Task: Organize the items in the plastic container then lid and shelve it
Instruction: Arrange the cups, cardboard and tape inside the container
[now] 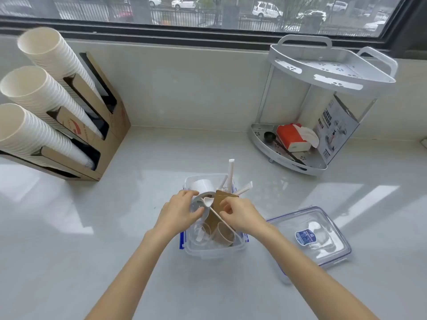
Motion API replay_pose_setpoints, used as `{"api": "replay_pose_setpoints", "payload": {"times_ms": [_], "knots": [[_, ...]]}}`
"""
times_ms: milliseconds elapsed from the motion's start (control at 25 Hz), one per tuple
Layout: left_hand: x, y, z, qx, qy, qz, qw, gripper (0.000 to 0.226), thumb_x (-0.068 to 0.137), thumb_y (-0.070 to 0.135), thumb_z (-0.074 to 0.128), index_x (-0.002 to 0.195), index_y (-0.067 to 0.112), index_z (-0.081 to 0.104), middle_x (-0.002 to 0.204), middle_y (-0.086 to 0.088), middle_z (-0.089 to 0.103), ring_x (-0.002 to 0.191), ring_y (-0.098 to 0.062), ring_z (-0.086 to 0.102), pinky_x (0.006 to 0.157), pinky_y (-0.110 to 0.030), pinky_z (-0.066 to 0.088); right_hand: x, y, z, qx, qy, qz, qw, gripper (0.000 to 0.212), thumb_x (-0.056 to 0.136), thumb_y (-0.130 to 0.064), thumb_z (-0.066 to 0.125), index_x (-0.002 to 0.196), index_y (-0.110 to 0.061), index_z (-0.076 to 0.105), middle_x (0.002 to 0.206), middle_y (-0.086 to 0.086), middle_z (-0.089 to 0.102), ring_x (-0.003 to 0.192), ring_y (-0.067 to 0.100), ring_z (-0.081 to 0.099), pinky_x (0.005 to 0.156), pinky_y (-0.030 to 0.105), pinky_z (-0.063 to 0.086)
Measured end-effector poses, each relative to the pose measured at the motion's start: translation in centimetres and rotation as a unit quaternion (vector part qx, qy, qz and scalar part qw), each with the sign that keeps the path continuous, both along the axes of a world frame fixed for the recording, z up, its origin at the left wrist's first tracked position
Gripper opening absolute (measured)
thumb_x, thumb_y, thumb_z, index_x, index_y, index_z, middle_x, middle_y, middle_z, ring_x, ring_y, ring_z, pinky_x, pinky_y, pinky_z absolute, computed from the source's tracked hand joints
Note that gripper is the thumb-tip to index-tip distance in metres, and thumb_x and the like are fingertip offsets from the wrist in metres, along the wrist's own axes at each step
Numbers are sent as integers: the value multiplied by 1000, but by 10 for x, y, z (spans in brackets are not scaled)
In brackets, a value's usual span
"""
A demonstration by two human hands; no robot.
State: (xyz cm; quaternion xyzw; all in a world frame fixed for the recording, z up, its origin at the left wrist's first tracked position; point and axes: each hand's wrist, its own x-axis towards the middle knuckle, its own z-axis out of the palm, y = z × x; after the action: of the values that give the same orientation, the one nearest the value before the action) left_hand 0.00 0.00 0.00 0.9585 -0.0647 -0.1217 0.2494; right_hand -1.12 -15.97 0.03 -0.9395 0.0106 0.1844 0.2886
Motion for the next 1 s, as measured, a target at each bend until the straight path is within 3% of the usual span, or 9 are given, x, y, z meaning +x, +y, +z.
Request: {"api": "replay_pose_setpoints", "payload": {"times_ms": [240,360,760,1000], "knots": [[0,-2,-13,32,-2,-6,999,45,88,34,47,131,18,45,138,-1,47,128,-22,35,100,-36,37,-1,6,-10,-4,13,-2,1000,28,88,-19,46,111,-10,60,114,14,65,106,33,59,93,43,50],[-2,-1,-16,47,-17,-7,999,43,88,33,48,130,20,47,136,1,48,128,-21,34,99,-36,37,-2,9,-9,-11,15,3,1000,27,89,-16,46,111,-8,60,110,14,67,102,32,60,89,38,51],[-1,-3,-24,32,-31,4,999,41,89,24,49,129,18,45,131,-5,47,124,-23,37,97,-34,38,-2,13,-12,-32,4,-5,999,26,89,-12,45,109,-11,61,108,11,66,100,31,59,74,32,42],[-1,-2,-30,28,-42,6,999,39,90,19,47,128,16,47,123,-7,48,118,-24,39,95,-33,39,-3,13,-12,-31,-10,-4,999,28,92,-12,42,114,-14,59,113,10,65,103,31,58,82,36,47]]}}
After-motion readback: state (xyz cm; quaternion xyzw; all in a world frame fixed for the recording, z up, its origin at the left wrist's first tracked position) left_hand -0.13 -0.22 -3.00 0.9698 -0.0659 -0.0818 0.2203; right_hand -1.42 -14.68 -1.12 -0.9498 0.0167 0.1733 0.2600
